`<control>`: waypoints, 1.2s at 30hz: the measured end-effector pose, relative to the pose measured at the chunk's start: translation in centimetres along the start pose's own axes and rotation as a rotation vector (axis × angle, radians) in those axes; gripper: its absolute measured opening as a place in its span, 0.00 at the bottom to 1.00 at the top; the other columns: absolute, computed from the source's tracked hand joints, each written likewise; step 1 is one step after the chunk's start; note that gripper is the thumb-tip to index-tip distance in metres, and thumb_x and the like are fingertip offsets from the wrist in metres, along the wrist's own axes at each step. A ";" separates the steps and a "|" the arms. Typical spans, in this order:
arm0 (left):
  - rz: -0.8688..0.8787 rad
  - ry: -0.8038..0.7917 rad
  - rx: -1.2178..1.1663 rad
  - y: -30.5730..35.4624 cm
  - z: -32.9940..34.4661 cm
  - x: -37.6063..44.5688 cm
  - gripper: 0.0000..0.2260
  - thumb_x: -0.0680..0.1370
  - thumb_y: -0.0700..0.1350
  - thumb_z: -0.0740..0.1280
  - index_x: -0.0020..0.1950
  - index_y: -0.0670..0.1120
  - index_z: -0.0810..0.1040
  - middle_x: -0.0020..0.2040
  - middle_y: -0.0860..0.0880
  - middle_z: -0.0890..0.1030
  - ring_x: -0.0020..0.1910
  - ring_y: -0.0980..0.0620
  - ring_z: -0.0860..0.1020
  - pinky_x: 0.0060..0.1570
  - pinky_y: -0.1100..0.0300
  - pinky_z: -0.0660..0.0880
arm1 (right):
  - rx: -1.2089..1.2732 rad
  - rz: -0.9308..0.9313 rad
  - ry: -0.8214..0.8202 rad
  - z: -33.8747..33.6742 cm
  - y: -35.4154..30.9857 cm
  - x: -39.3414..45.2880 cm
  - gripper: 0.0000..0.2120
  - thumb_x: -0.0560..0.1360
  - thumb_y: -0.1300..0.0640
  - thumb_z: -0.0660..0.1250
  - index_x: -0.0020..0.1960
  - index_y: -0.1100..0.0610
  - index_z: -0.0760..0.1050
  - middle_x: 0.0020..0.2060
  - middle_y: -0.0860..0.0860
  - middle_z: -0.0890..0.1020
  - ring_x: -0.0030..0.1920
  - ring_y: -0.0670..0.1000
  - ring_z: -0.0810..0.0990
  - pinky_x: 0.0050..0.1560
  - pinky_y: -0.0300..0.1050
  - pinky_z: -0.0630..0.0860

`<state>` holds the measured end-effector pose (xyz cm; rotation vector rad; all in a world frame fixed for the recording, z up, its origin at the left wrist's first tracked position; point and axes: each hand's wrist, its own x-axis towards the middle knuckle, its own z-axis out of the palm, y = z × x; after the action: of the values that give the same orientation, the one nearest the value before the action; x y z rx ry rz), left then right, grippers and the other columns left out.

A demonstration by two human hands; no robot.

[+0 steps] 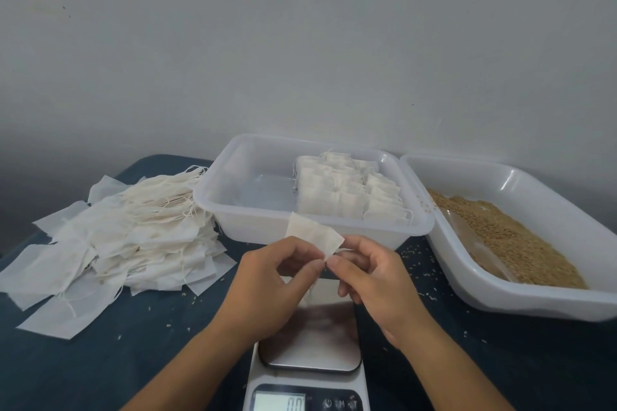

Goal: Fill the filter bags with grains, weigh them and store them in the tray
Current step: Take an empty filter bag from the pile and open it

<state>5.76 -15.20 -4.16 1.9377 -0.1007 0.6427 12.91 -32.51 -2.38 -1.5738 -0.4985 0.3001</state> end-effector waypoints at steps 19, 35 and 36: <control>-0.105 0.216 -0.028 0.0 0.2 0.3 0.10 0.74 0.49 0.74 0.44 0.59 0.73 0.40 0.55 0.83 0.37 0.56 0.82 0.38 0.67 0.77 | -0.325 -0.110 0.050 -0.2 0.1 -0.4 0.13 0.79 0.57 0.72 0.58 0.44 0.75 0.38 0.47 0.84 0.32 0.45 0.81 0.38 0.35 0.76; -0.128 0.133 0.008 0.8 0.2 0.0 0.18 0.71 0.37 0.77 0.40 0.57 0.72 0.35 0.52 0.84 0.31 0.56 0.82 0.33 0.66 0.77 | -1.101 -0.733 -0.073 -0.8 -0.7 -0.9 0.10 0.74 0.52 0.70 0.55 0.49 0.83 0.49 0.44 0.84 0.41 0.47 0.83 0.35 0.46 0.80; -0.122 0.122 -0.005 0.9 0.2 0.0 0.18 0.71 0.36 0.77 0.40 0.56 0.73 0.34 0.50 0.84 0.29 0.57 0.80 0.32 0.67 0.76 | -1.102 -0.723 -0.089 -0.9 -0.8 -0.9 0.10 0.74 0.52 0.70 0.54 0.49 0.83 0.47 0.45 0.84 0.41 0.48 0.83 0.33 0.46 0.80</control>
<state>5.54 -15.81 -3.45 1.8787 0.0911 0.6765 12.41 -33.70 -1.67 -2.2661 -1.4056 -0.5667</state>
